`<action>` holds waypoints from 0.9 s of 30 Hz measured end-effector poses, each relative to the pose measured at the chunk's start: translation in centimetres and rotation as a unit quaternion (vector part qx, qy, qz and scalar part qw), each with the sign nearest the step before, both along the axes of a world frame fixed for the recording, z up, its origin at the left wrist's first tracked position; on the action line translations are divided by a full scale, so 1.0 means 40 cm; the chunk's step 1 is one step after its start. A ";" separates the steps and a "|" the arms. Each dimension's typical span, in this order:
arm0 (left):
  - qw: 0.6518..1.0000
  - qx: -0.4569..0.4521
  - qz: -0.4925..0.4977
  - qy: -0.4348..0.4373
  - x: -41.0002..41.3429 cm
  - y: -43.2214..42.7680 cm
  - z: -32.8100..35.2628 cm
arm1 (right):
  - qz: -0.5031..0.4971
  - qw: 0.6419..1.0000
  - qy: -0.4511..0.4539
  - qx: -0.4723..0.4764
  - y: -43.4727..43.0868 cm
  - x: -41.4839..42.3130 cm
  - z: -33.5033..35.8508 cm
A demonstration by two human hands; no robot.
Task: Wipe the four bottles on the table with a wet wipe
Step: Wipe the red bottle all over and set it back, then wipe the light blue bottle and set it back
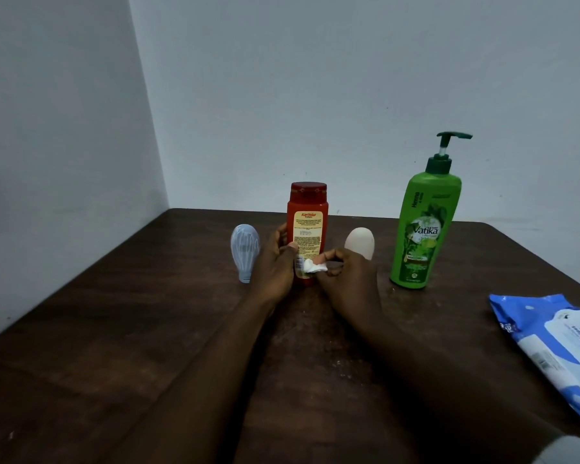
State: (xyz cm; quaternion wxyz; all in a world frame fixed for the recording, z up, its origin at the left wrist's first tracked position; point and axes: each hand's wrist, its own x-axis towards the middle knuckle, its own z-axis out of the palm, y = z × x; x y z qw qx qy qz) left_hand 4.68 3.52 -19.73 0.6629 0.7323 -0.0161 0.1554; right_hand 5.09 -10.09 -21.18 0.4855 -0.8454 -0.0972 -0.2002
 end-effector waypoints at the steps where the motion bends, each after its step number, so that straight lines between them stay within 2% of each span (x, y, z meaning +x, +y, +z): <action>1: 1.000 0.004 0.001 -0.001 0.001 0.001 -0.002 | 0.002 1.000 -0.001 0.001 -0.001 -0.001 0.001; 7: 1.000 0.014 0.011 -0.012 -0.003 -0.003 -0.007 | 0.010 1.000 -0.004 0.002 -0.006 0.001 0.003; 12: 0.992 -0.013 0.087 -0.089 -0.028 -0.011 0.020 | 0.011 1.000 -0.014 0.006 -0.017 -0.005 0.015; 16: 0.953 0.037 0.217 -0.209 -0.062 -0.003 0.056 | 0.014 0.999 -0.033 0.016 -0.033 -0.010 0.023; 18: 0.928 0.033 0.288 -0.236 -0.072 0.023 0.067 | 0.018 0.999 -0.037 0.030 -0.038 -0.010 0.021; 20: 0.921 0.004 0.350 -0.172 -0.070 0.070 0.072 | 0.017 0.998 -0.041 0.033 -0.040 -0.011 0.018; 22: 0.933 0.013 0.357 -0.043 -0.052 0.133 0.057 | 0.017 0.999 -0.036 0.033 -0.041 -0.013 0.016; 24: 0.960 0.043 0.271 0.058 -0.035 0.181 0.035 | 0.020 0.999 -0.033 0.035 -0.042 -0.012 0.016; 27: 0.973 0.103 0.160 0.129 -0.029 0.204 0.012 | 0.010 0.998 -0.036 0.041 -0.049 -0.012 0.017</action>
